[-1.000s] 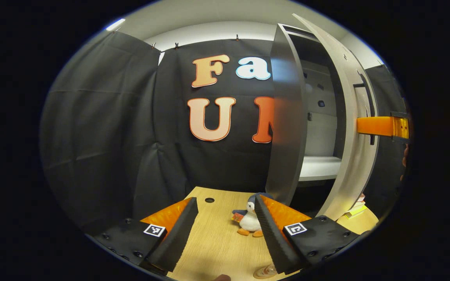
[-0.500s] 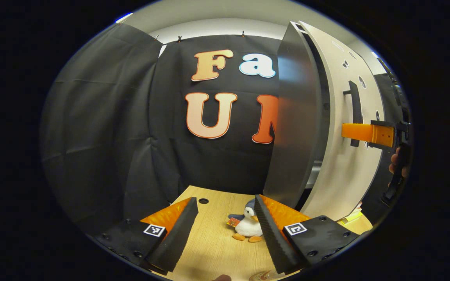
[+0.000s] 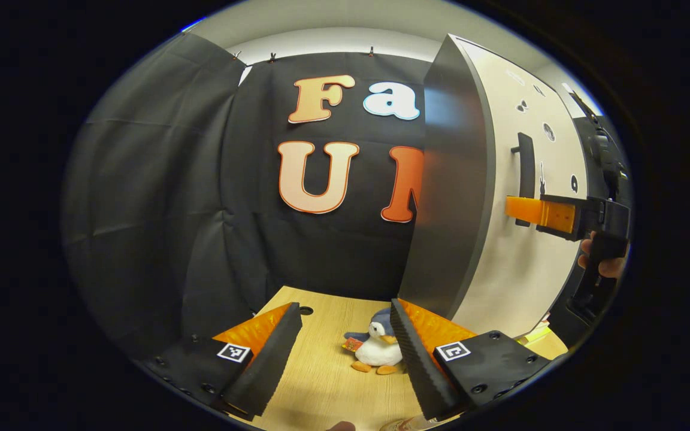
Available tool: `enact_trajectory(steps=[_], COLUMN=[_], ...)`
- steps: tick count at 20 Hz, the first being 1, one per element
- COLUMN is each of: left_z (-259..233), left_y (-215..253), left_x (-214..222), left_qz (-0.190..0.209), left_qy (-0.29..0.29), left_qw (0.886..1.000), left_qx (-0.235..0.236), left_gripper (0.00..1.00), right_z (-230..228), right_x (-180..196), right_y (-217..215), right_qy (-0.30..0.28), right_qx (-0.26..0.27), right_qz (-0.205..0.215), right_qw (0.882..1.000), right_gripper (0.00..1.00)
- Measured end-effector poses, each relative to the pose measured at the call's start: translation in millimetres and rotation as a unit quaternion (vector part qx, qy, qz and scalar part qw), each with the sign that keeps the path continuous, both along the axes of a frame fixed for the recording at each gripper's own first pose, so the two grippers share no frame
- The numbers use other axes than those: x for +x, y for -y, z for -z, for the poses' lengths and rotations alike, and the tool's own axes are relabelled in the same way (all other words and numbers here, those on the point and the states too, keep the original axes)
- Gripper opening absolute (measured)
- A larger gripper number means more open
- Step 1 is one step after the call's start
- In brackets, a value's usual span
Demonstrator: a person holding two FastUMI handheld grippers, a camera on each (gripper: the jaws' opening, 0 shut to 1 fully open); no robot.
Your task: Open the cabinet door with the right hand, grasp the bottle in the cabinet with the left hand and place it on the coaster, then close the cabinet door with the right hand.
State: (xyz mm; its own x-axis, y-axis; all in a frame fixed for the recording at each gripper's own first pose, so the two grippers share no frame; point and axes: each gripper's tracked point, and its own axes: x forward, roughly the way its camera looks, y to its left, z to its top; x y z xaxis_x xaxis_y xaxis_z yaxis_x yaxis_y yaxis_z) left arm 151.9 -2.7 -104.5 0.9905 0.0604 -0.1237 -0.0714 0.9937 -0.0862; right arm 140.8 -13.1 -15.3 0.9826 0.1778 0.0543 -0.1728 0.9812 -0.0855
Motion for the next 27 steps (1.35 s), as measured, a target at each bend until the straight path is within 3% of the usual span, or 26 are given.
enact_trajectory(steps=[5,7,10,17,19,25,27], left_z=[-22.1,-26.9,-43.2,-77.5,-84.3,-98.0,-98.0], left_y=[12.6,22.5,35.9,92.5,109.9,139.5,141.9], left_x=[-22.1,-36.3,-63.9,-137.9,-159.3,-202.6,-210.3], left_qz=[0.003,0.009,0.015,0.038,0.045,0.054,0.050], left_qy=[0.013,0.013,0.018,0.036,0.039,0.050,0.053], left_qw=[1.000,1.000,0.999,0.998,0.997,0.996,0.996], left_qx=[0.012,0.017,0.022,0.033,0.040,0.055,0.058], left_gripper=[0.97,0.99,0.94,0.99,0.94,0.99,0.94], right_z=[4.2,-3.8,-7.5,-8.1,-7.4,7.3,8.7], right_x=[-22.2,-46.7,-97.5,-219.3,-247.0,-303.9,-311.9], right_y=[-5.9,0.6,21.6,89.3,103.9,140.6,142.9], right_qy=[-0.031,-0.019,-0.017,-0.018,-0.017,-0.029,-0.030], right_qx=[0.021,0.020,0.029,0.043,0.047,0.054,0.055], right_qz=[-0.020,-0.019,-0.009,0.038,0.046,0.069,0.067], right_qw=[0.999,0.999,0.999,0.998,0.998,0.996,0.996], right_gripper=[0.95,0.95,0.95,0.95,0.95,0.95,0.95])
